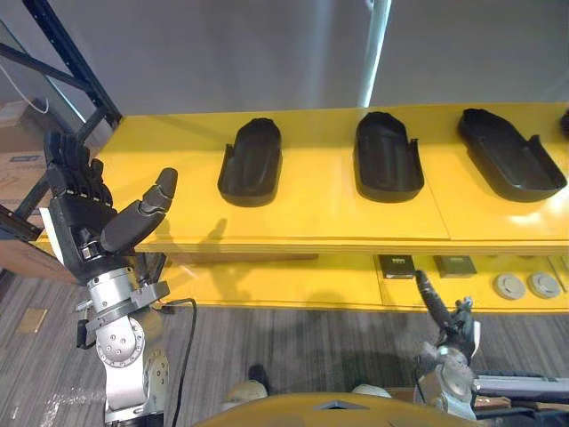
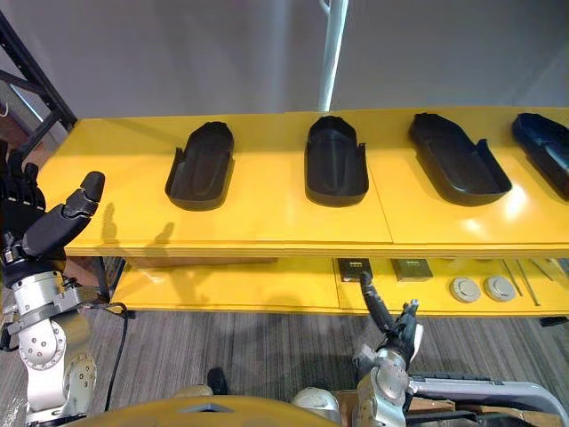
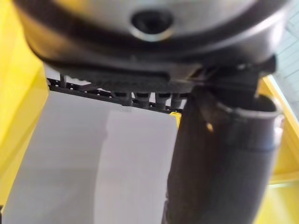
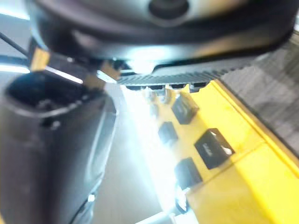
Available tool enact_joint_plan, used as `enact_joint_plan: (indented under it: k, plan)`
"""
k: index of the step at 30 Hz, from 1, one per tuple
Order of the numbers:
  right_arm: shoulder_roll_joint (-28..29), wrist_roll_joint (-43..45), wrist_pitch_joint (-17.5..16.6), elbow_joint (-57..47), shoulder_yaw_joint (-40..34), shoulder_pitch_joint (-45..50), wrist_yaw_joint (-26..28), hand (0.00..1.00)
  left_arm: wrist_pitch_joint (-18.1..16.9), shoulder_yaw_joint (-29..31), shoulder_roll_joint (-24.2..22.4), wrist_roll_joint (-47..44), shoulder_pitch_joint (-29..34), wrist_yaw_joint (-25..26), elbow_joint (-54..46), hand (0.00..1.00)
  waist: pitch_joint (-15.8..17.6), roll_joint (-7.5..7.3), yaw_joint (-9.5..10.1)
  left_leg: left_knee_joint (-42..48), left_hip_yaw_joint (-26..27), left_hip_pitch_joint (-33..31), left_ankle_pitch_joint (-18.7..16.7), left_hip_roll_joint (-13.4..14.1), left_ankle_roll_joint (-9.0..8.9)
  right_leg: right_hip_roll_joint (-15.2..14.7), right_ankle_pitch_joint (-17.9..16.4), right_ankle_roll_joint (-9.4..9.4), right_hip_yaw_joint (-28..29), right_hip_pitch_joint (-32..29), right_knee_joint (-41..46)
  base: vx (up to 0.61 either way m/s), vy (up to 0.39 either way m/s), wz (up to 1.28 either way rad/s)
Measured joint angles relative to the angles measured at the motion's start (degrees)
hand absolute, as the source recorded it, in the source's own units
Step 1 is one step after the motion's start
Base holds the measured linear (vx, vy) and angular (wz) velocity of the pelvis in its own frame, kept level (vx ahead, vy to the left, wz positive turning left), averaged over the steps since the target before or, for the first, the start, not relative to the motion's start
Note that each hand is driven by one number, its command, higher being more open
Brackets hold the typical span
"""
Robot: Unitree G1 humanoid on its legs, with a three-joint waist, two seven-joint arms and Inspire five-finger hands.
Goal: Walk over and take three plastic housings, then place them on the shelf
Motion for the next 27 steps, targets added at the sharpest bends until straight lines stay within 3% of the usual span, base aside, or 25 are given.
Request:
enact_joint_plan:
  k: [4, 7, 9, 14, 19, 24, 25, 26, 27]
  plan:
    - [3.8, -0.9, 0.5, -13.4, -0.7, 0.4, -7.3, 1.0, 0.0, -0.5, 0.0, -0.1, 0.1, 0.7, -2.2, 1.0, -0.8, -1.08, -0.98, 0.0, 1.9, 0.3, -0.3, 0.2, -0.36, 0.4, 0.1, -0.04, 1.7, -0.9, -0.5, -0.03, 0.011, -0.23]
    - [5.6, -1.6, 0.4, -22.1, 0.5, 1.5, -9.7, 1.0, 0.0, -1.5, 0.0, -0.1, 0.1, 0.6, -4.6, 1.0, -1.8, -1.77, -1.31, 0.0, 3.3, 0.2, -0.5, 0.5, -0.67, 0.7, 0.5, -0.1, 2.9, -1.8, -0.8, 0.04, 0.002, -0.27]
    - [5.9, -3.2, -0.5, -26.4, 2.2, 2.0, -9.2, 1.0, 0.0, -2.1, 0.0, -0.2, -0.1, 0.2, -4.8, 1.0, -2.2, -1.95, -2.09, 0.0, 4.1, 0.3, -0.7, 0.8, -0.81, 0.8, 0.9, -0.14, 3.5, -2.0, -1.3, 0.05, -0.01, -0.22]
    - [5.0, -5.3, -2.4, -35.9, 5.1, 1.9, -2.4, 1.0, 0.5, -5.0, 0.0, -3.1, -1.2, -4.0, -4.8, 1.0, -2.4, -2.22, -2.77, 0.3, 7.3, 0.5, -0.8, 1.3, -0.89, 2.0, 3.1, -0.37, 7.3, -3.3, -2.4, 0.06, 0.0, -0.36]
    - [1.7, -5.3, -2.4, -37.6, 5.3, 1.5, -0.2, 1.0, 2.4, -7.3, -0.1, -5.6, -2.2, -5.8, -4.8, 1.0, -2.4, -2.49, -4.14, 0.3, 11.9, 3.0, -2.0, 1.4, -1.62, 2.6, 3.5, 0.07, 12.4, -4.1, -2.3, 0.03, 0.02, -0.54]
    - [1.1, -5.2, -2.4, -42.6, 3.6, 3.1, 0.6, 1.0, 2.6, -10.0, 0.0, -7.0, -2.3, -4.5, -4.8, 1.0, -2.5, -3.33, -6.18, 4.2, 19.6, 5.1, -6.8, 1.9, -2.81, 3.7, 4.2, 0.61, 21.3, -6.7, -2.1, -0.01, 0.02, -0.95]
    - [0.3, -5.2, -2.4, -44.9, 3.0, 3.7, 1.2, 1.0, 2.6, -10.8, 0.0, -6.7, -2.3, -3.2, -4.8, 1.0, -2.5, -3.54, -6.87, 8.3, 19.2, 5.0, -10.1, 2.4, -3.21, 4.3, 4.4, 0.51, 24.4, -7.1, -2.0, 0.0, -0.006, -0.89]
    - [0.0, -5.2, -2.4, -45.3, 2.9, 3.7, 1.3, 1.0, 2.6, -10.9, 0.0, -6.5, -2.3, -2.8, -4.8, 1.0, -2.5, -3.52, -6.92, 9.5, 18.3, 4.8, -11.0, 2.5, -3.41, 4.5, 4.5, 0.46, 25.2, -7.3, -1.9, 0.0, -0.011, -1.26]
    - [-1.4, -5.3, -2.5, -46.8, 2.8, 3.8, 1.6, 1.0, 2.7, -10.9, 0.0, -4.3, -2.3, -1.0, -4.8, 1.0, -2.6, -3.07, -6.84, 14.9, 13.3, 3.2, -15.1, 2.9, -2.16, 5.9, 4.5, 0.36, 28.3, -8.1, -1.1, 0.01, -0.013, -1.4]
